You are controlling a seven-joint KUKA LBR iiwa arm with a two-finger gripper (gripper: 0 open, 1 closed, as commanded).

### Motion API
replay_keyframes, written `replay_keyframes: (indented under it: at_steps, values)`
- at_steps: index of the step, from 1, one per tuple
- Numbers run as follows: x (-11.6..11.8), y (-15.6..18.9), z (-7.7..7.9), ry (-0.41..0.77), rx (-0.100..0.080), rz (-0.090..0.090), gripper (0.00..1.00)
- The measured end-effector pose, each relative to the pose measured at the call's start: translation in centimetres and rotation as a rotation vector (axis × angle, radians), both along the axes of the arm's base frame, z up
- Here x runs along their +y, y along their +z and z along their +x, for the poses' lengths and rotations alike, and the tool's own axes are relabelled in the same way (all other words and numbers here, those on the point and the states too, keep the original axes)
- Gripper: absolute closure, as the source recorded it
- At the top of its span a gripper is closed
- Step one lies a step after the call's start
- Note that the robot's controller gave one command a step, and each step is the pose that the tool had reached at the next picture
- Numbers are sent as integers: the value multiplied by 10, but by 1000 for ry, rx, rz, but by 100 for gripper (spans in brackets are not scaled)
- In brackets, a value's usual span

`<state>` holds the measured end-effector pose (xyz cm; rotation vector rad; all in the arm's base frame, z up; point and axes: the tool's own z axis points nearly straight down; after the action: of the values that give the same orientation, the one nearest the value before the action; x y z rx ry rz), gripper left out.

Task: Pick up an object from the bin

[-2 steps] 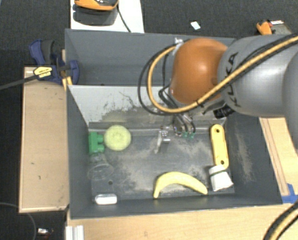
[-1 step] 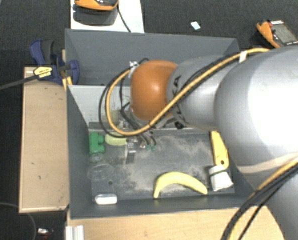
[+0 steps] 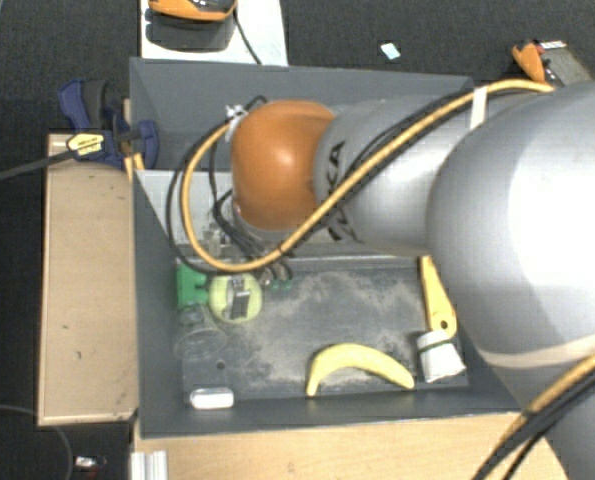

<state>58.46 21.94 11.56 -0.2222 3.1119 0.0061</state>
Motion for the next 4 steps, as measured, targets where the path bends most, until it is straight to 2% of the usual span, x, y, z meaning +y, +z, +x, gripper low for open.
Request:
replay_keyframes:
  at_steps: [1,2,3,4]
  values:
    - [-23,-14,5,-408,20,1,0]
    - [-23,-43,7,-196,2,4,0]
    - [-28,-45,5,-341,12,4,100]
    - [-28,-45,5,-341,12,4,100]
